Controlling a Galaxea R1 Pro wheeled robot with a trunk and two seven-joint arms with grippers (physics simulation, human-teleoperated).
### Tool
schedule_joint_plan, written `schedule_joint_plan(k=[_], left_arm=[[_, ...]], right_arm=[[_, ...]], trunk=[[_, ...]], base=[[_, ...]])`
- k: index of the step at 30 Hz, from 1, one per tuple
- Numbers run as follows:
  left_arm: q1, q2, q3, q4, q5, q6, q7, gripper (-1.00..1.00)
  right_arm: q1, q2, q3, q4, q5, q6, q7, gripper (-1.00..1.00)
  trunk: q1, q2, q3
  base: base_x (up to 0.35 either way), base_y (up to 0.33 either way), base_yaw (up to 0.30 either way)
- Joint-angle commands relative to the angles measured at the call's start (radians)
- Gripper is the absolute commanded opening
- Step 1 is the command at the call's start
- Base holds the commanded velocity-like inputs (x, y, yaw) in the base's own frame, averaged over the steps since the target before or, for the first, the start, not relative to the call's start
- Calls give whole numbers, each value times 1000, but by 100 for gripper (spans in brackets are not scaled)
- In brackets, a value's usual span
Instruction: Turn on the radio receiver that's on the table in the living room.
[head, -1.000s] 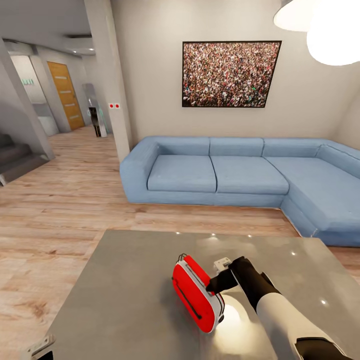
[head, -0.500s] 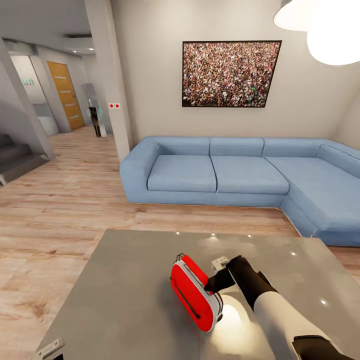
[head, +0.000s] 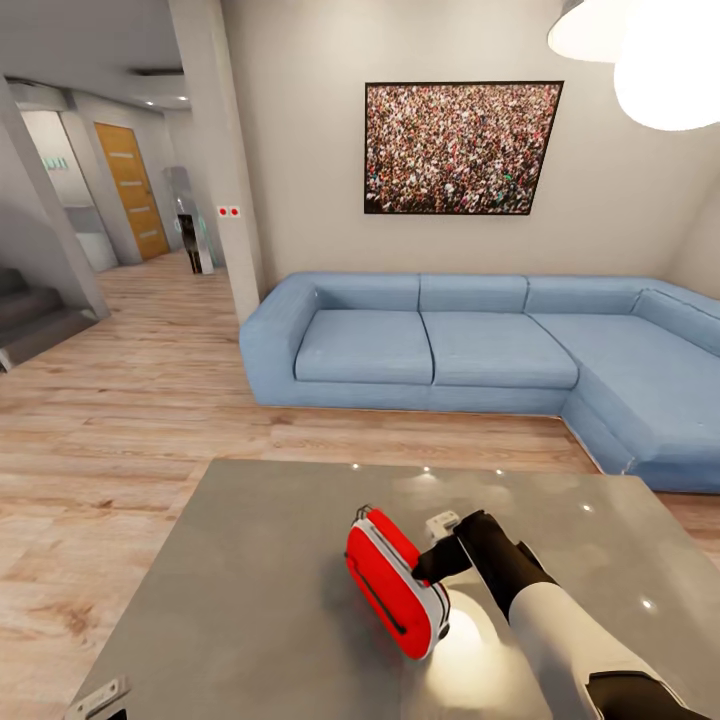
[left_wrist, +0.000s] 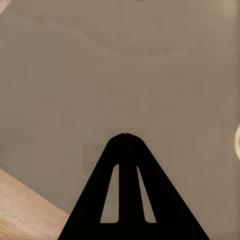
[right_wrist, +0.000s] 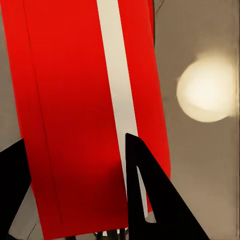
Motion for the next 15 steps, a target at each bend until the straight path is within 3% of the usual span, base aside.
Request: schedule_joint_plan(k=[1,15], left_arm=[[0,0,0,0,0,0,0,-100],[1,0,0,0,0,0,0,-100]], right_arm=[[0,0,0,0,-5,1,-6,-100],[0,0,-2,0,-27,-4,-112,-100]], trunk=[[0,0,0],[0,0,0]], base=[[0,0,0],[0,0,0]])
